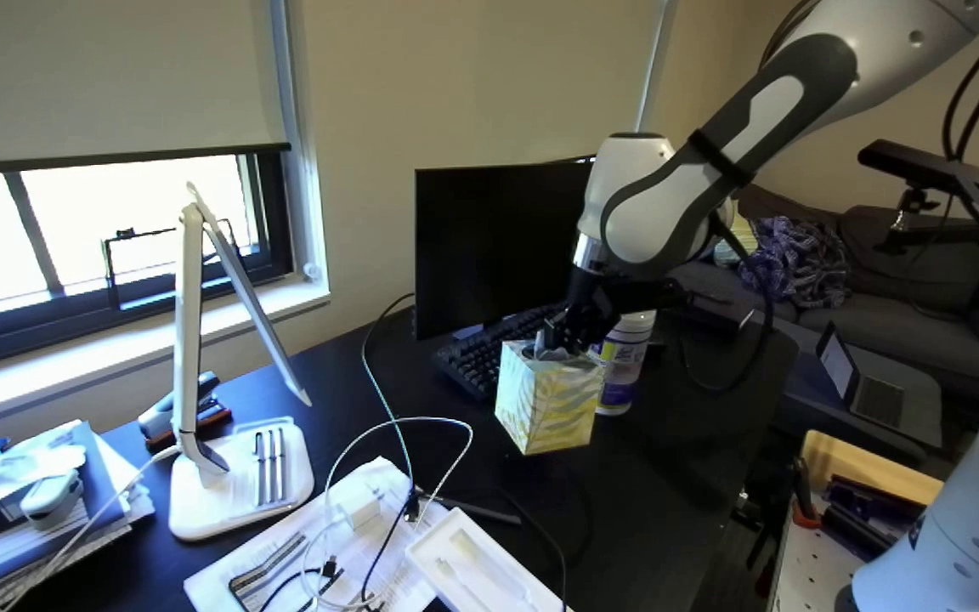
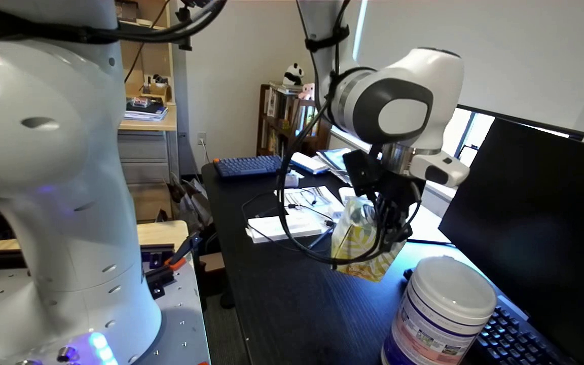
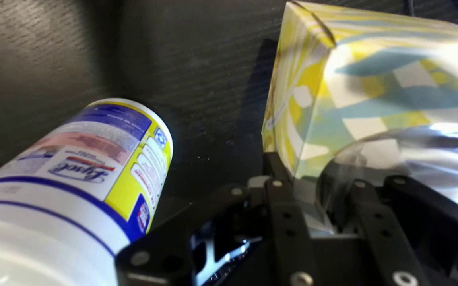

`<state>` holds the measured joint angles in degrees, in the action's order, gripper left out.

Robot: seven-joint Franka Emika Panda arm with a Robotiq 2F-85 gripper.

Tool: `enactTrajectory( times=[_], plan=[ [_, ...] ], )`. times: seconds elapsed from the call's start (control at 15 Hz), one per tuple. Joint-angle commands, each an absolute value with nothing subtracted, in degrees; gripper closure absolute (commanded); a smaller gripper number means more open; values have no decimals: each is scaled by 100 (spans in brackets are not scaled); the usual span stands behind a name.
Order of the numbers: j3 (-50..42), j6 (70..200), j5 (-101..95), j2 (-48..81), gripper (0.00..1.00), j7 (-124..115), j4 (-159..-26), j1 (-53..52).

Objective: Move the tissue box to the right

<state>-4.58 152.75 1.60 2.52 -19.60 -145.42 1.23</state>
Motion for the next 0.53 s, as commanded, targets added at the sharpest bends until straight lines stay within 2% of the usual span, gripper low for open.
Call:
enactTrajectory(
  times=[0.0, 0.47],
  plan=[
    [-476, 14511, -167, -973, 99, -1821, -14789, 261],
    [-542, 13309, -191, -2541, 99, -1521, -14330, 762]
  ],
)
